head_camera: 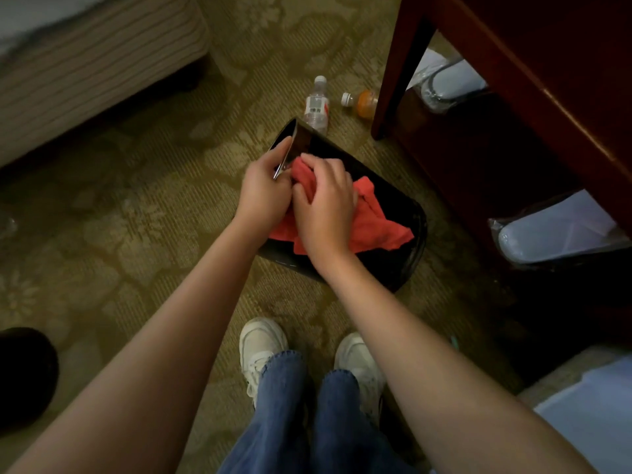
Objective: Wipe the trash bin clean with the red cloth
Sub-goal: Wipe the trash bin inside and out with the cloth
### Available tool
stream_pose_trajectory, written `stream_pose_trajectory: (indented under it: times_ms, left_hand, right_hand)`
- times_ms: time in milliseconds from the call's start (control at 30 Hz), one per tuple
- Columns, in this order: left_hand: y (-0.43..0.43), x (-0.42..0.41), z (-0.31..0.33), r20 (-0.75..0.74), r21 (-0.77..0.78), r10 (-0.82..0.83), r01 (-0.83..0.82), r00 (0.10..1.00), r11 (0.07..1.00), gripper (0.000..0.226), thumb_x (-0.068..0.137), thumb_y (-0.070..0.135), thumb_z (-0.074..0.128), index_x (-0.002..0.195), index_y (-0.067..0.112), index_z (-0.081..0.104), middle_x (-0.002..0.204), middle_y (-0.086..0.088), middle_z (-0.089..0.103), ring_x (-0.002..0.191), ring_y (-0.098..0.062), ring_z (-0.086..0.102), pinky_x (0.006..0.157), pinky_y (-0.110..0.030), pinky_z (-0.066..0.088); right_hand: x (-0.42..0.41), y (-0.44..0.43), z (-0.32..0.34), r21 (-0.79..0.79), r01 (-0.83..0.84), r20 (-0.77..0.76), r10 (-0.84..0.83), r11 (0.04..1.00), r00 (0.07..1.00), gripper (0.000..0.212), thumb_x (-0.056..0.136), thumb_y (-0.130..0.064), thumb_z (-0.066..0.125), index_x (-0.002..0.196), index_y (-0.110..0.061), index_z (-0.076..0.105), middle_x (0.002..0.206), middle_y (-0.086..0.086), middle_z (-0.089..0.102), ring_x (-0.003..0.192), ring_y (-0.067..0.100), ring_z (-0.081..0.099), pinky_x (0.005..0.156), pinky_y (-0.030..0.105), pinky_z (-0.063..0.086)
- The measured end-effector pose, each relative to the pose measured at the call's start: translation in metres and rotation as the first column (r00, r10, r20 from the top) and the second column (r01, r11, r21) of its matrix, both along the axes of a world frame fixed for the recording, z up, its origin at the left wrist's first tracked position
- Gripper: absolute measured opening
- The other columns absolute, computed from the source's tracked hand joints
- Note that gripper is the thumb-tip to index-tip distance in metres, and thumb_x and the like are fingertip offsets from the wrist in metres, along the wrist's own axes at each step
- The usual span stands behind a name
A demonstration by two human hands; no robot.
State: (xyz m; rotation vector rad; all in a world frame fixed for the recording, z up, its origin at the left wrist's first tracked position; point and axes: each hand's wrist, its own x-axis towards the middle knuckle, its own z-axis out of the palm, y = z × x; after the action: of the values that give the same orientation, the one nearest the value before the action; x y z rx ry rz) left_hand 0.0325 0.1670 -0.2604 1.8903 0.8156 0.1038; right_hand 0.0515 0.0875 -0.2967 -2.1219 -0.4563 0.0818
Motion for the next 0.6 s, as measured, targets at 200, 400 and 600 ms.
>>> stream_pose_trajectory:
  times_ms: [200,400,600]
  left_hand:
    - [0.005,-0.008,-0.002,-0.014,-0.101,0.029,-0.031,0.999,0.994,0.048,0.095,0.002,0.044,0.138,0.025,0.046,0.132,-0.011,0.057,0.122,-0.028,0.054,0.101,-0.041,0.046]
    - [0.002,-0.007,-0.004,-0.019,-0.07,0.063,-0.065,0.998,0.995,0.048,0.096,0.003,0.043,0.14,0.022,0.044,0.14,0.001,0.049,0.126,-0.012,0.048,0.096,-0.02,0.043]
    - [0.002,0.0,-0.003,-0.033,-0.059,0.121,-0.122,0.992,0.991,0.049,0.093,0.001,0.045,0.14,0.014,0.043,0.141,-0.005,0.049,0.13,-0.013,0.044,0.109,-0.029,0.037]
  right_hand:
    - [0.017,-0.076,-0.055,-0.243,0.145,0.042,-0.139,0.959,0.989,0.042,0.086,-0.018,0.049,0.126,-0.024,0.06,0.113,0.005,0.056,0.104,0.028,0.051,0.088,0.042,0.038]
    - [0.028,-0.053,-0.038,-0.304,0.175,-0.123,-0.221,0.936,0.967,0.036,0.089,-0.022,0.052,0.123,-0.027,0.06,0.118,0.001,0.052,0.109,0.027,0.044,0.088,0.041,0.034]
    - [0.014,0.002,-0.007,-0.113,-0.149,0.099,0.16,0.982,0.982,0.046,0.085,-0.019,0.052,0.132,-0.016,0.054,0.113,0.006,0.057,0.101,0.028,0.05,0.083,0.041,0.038]
